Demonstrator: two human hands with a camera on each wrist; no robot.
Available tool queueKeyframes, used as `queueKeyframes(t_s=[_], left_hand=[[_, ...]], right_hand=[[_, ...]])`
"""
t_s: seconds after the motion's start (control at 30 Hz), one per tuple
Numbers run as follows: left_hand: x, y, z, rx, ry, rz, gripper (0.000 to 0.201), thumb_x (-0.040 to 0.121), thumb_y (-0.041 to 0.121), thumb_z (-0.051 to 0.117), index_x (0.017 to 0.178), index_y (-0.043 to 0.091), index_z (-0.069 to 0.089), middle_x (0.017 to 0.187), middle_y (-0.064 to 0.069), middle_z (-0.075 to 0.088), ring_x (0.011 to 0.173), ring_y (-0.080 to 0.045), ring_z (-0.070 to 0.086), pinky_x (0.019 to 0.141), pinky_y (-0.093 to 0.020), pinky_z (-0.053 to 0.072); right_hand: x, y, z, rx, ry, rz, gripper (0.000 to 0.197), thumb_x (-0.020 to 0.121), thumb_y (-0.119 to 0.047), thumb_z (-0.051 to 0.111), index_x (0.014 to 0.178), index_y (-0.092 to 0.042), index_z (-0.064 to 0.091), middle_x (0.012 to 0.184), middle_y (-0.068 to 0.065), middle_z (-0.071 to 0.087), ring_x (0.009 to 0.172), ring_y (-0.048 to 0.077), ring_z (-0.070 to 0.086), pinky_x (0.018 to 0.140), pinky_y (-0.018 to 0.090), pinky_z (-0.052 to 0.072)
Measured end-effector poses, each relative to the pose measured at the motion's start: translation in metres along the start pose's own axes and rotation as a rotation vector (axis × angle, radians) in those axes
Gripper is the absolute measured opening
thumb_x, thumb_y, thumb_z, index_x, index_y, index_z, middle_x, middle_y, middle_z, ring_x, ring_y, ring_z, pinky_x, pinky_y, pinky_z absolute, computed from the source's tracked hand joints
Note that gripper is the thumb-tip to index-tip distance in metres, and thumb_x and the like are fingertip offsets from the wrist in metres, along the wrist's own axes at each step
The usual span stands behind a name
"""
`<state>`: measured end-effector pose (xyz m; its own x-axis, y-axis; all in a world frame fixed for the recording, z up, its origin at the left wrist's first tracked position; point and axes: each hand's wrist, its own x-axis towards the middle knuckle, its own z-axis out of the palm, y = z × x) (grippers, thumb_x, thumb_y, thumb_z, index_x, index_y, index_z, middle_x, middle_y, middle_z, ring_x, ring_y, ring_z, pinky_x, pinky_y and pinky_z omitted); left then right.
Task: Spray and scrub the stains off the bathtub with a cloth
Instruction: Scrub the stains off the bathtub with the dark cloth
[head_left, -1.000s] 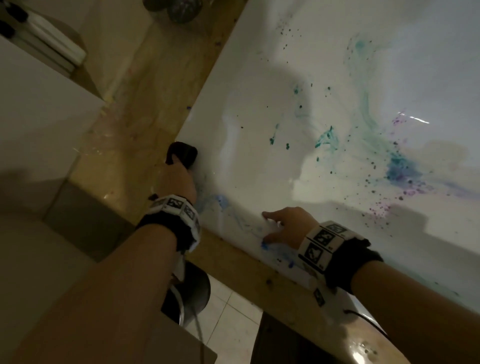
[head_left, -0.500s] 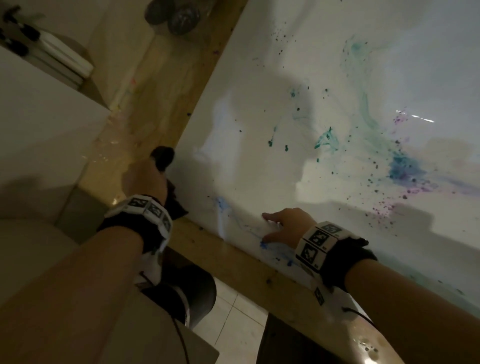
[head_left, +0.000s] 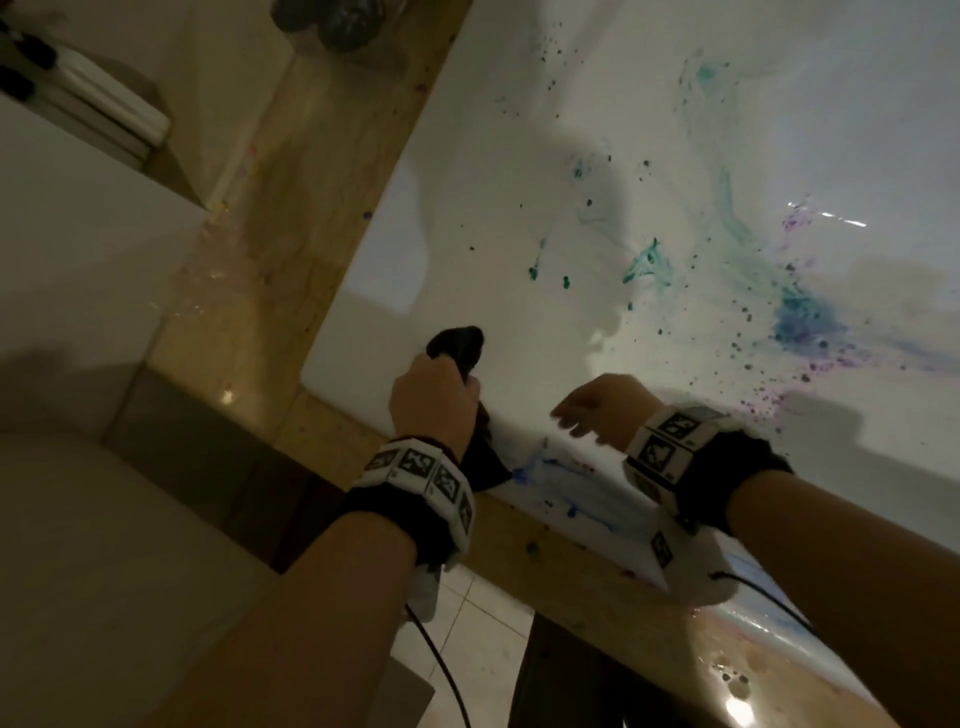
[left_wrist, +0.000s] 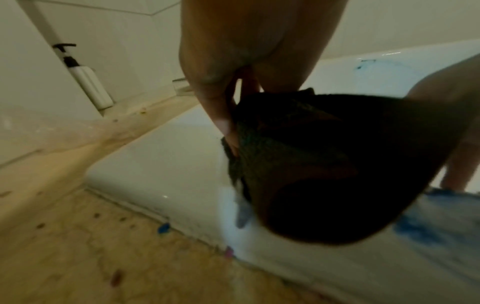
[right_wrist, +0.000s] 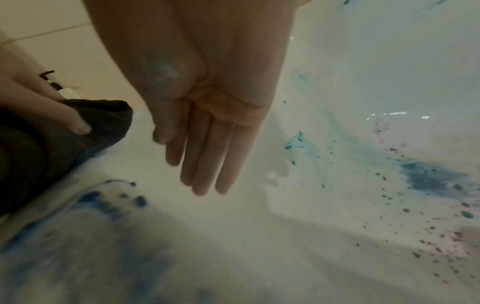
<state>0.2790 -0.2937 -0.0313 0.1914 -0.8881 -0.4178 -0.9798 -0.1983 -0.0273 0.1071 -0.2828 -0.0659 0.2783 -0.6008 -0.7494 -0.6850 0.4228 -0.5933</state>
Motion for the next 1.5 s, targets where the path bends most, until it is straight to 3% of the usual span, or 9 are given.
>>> queueKeyframes(t_s=[0.1,0.2,0.27,0.53,0.8,0.93,1.1,1.37,1.5], left_hand=[[0.006,-0.014,-0.016,-0.089,0.045,-0.104,0.038,0.096,0.029,0.044,0.101,-0.005,0.061,0.106,-0.02,0.062,0.097,-0.033,0.058,0.081,-0.036,0.042],[0.013,-0.038,-0.043,-0.051,0.078,-0.167,0.035,0.096,0.024,0.045,0.108,-0.006,0.059,0.106,-0.024,0.062,0.098,-0.037,0.058,0.082,-0.038,0.044],[0.01,-0.046,-0.046,0.012,0.037,-0.182,0.032,0.095,0.019,0.046,0.11,-0.006,0.058,0.109,-0.026,0.061,0.101,-0.039,0.058,0.083,-0.04,0.045],[-0.034,0.011,0.016,-0.157,0.003,-0.172,0.053,0.096,0.027,0.044,0.138,0.0,0.028,0.132,-0.019,0.046,0.113,-0.034,0.052,0.091,-0.039,0.042],[-0.034,0.014,-0.014,-0.315,0.065,-0.25,0.049,0.089,0.027,0.056,0.126,0.0,0.04,0.119,-0.021,0.055,0.109,-0.036,0.053,0.09,-0.041,0.042],[-0.04,-0.006,-0.018,-0.268,-0.019,-0.381,0.056,0.095,0.029,0.047,0.136,-0.002,0.027,0.131,-0.022,0.047,0.118,-0.038,0.048,0.096,-0.042,0.039],[-0.057,0.03,0.033,-0.227,-0.059,-0.254,0.067,0.095,0.035,0.044,0.145,0.004,0.011,0.134,-0.02,0.042,0.113,-0.036,0.051,0.088,-0.04,0.045],[-0.03,0.05,0.034,-0.387,-0.025,-0.049,0.054,0.093,0.028,0.05,0.136,0.004,0.03,0.128,-0.016,0.049,0.112,-0.032,0.052,0.091,-0.038,0.042],[-0.025,0.026,-0.001,-0.577,0.196,-0.238,0.04,0.086,0.025,0.061,0.114,0.002,0.045,0.108,-0.015,0.059,0.098,-0.029,0.057,0.081,-0.035,0.043]], right_hand=[[-0.004,0.018,-0.013,0.151,0.132,0.086,0.027,0.095,-0.017,0.05,0.109,-0.001,0.065,0.11,0.012,0.066,0.073,0.007,0.065,0.055,0.006,0.045],[-0.007,0.031,-0.009,0.045,0.052,0.183,0.032,0.096,-0.022,0.048,0.111,0.002,0.063,0.113,0.014,0.065,0.092,0.018,0.064,0.089,0.027,0.05],[-0.012,0.034,-0.003,-0.083,-0.021,0.192,0.035,0.097,-0.026,0.045,0.113,0.0,0.063,0.114,0.013,0.065,0.104,0.026,0.06,0.096,0.035,0.046],[-0.031,0.053,0.007,-0.213,-0.004,0.121,0.039,0.099,-0.031,0.038,0.109,-0.005,0.066,0.11,0.008,0.066,0.101,0.022,0.059,0.091,0.029,0.044],[-0.042,0.063,0.003,-0.211,-0.005,0.121,0.035,0.098,-0.028,0.042,0.111,-0.008,0.066,0.11,0.006,0.067,0.103,0.021,0.059,0.096,0.033,0.044],[-0.045,0.065,-0.002,-0.22,-0.012,0.151,0.035,0.097,-0.026,0.042,0.112,-0.006,0.065,0.112,0.007,0.066,0.103,0.021,0.06,0.096,0.032,0.045],[-0.045,0.068,0.003,-0.233,-0.004,0.133,0.036,0.098,-0.029,0.04,0.112,-0.008,0.066,0.11,0.005,0.067,0.101,0.02,0.06,0.093,0.03,0.046],[-0.046,0.062,-0.004,-0.112,-0.006,0.14,0.033,0.096,-0.026,0.044,0.118,-0.009,0.063,0.113,0.005,0.066,0.102,0.02,0.062,0.089,0.029,0.049],[-0.05,0.057,-0.01,-0.02,0.032,0.151,0.03,0.096,-0.024,0.045,0.115,-0.009,0.063,0.11,0.005,0.067,0.096,0.02,0.066,0.081,0.027,0.05]])
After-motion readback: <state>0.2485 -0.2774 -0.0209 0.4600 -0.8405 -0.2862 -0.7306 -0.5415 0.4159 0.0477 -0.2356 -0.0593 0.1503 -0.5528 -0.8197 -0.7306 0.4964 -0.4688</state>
